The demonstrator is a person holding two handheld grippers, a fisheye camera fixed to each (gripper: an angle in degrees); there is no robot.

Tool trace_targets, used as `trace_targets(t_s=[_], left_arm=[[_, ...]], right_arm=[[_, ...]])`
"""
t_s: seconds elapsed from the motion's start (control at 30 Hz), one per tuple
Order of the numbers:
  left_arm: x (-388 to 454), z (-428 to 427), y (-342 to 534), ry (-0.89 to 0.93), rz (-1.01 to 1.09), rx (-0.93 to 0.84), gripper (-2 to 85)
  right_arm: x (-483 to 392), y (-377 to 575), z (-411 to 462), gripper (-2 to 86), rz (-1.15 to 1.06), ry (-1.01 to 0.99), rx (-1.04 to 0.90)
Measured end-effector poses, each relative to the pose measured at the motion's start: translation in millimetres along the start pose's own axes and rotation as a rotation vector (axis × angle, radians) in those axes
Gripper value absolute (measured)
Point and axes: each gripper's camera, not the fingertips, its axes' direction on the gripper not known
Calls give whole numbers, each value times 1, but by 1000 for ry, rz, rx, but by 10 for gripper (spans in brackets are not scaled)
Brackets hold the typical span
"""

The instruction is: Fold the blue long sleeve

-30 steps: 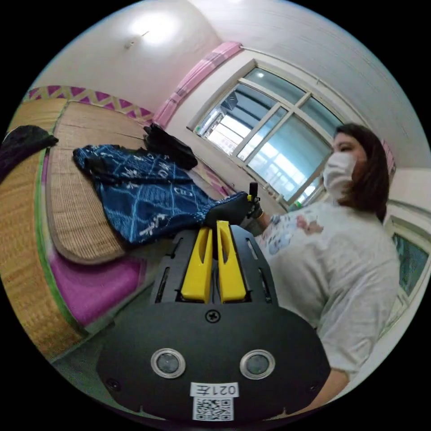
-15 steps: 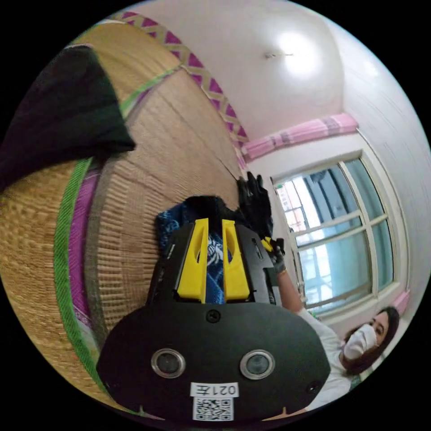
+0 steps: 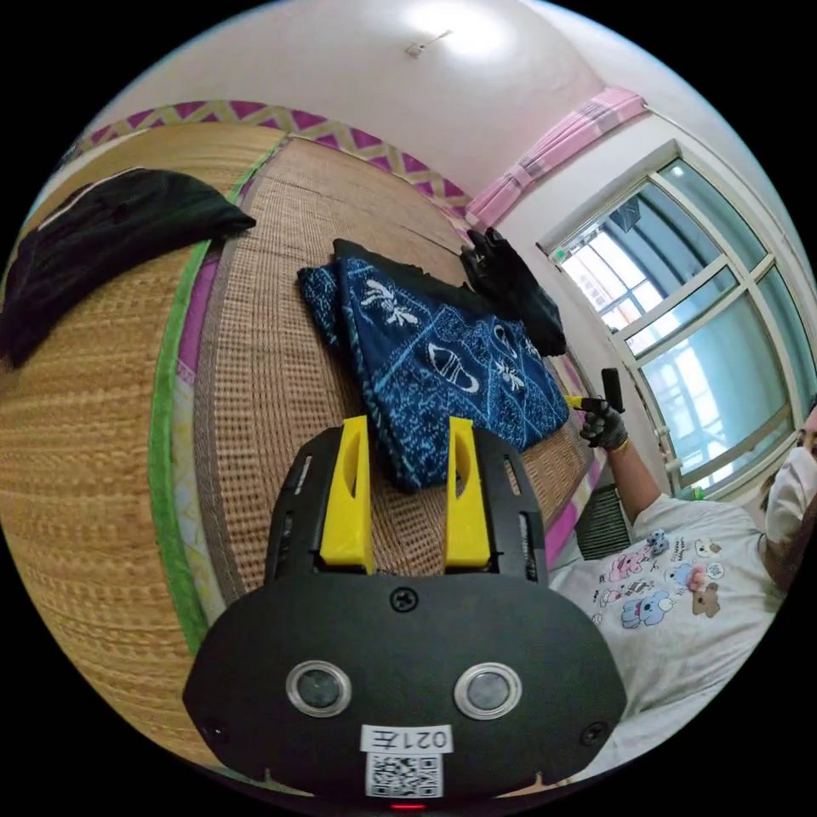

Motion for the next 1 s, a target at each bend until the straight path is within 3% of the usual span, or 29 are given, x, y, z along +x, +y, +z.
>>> trace_targets(t_s=[0.13, 0.3, 0.37, 0.5, 0.7, 0.83, 1.0], left_arm=[[-7, 19, 4, -10, -23, -42, 14], [-27, 6, 3, 80, -22, -60, -6], [-35, -6, 7, 105, -36, -50, -7], [-44, -10, 26, 16, -22, -87, -2], [0, -60, 87, -75, 19, 223, 30], [69, -19, 124, 118, 1, 184, 89], [124, 58, 158, 320, -159, 124, 124]], right_arm=[[-8, 0, 25, 26, -6, 110, -34], [-14, 20, 32, 11, -6, 1, -50], [-32, 46, 59, 11, -40, -97, -138], [-77, 91, 118, 17, -129, -106, -251], [-98, 107, 81, 73, -183, -5, -86], [-66, 66, 48, 97, -146, 85, 83], [-12, 4, 59, 107, -8, 158, 96]])
